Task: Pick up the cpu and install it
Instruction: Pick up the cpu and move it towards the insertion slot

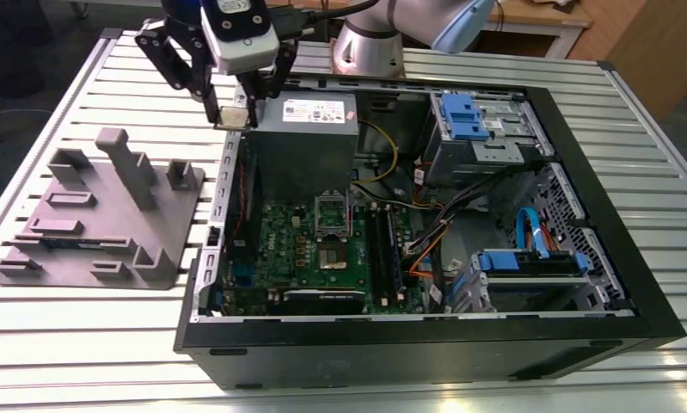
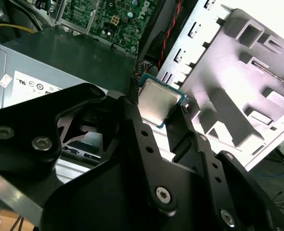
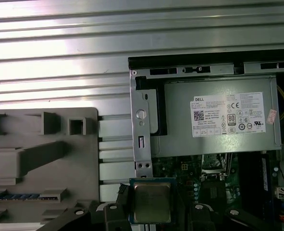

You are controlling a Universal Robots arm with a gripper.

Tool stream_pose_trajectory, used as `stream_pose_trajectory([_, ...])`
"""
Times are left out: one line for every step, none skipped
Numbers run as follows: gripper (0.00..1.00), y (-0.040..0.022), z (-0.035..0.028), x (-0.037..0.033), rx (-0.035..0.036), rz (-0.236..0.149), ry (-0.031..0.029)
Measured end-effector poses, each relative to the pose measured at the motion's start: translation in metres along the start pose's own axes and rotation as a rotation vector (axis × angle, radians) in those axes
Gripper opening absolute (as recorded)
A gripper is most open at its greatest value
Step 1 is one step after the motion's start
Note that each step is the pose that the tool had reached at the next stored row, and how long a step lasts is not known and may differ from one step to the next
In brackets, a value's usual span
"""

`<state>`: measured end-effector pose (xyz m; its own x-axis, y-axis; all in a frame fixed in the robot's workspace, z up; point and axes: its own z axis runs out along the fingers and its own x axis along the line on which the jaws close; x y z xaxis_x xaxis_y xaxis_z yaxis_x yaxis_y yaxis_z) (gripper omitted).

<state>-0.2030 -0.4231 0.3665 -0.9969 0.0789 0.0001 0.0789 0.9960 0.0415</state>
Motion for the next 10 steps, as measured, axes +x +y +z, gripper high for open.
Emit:
stream_pose_trajectory([0.47, 0.0, 0.0, -0.0007, 0.0, 0.0, -0.0001])
stream_pose_trajectory([0.47, 0.0001, 0.0, -0.0014, -0.0001, 0.0, 0.0])
stream_pose_trajectory([0.47, 0.0002, 0.0001, -0.0021, -0.0001, 0.0, -0.0001])
stream_pose_trajectory([0.47, 0.0002, 0.0, -0.0029, 0.0, 0.0, -0.0001])
stream_pose_trajectory([0.47, 0.0003, 0.0, -0.0036, 0.0001, 0.0, 0.0])
stream_pose_trajectory([0.47, 0.0003, 0.0, -0.0044, 0.0, 0.0, 0.0])
stream_pose_trajectory([0.47, 0.0004, 0.0, -0.0051, 0.0, 0.0, 0.0])
stream_pose_trajectory([0.47, 0.0005, 0.0, -0.0058, 0.0001, 0.0, 0.0])
stream_pose_trajectory([0.47, 0.0005, 0.0001, -0.0065, 0.0, 0.0, 0.0])
stream_pose_trajectory([0.47, 0.0006, 0.0, -0.0073, 0.0, 0.0, 0.0])
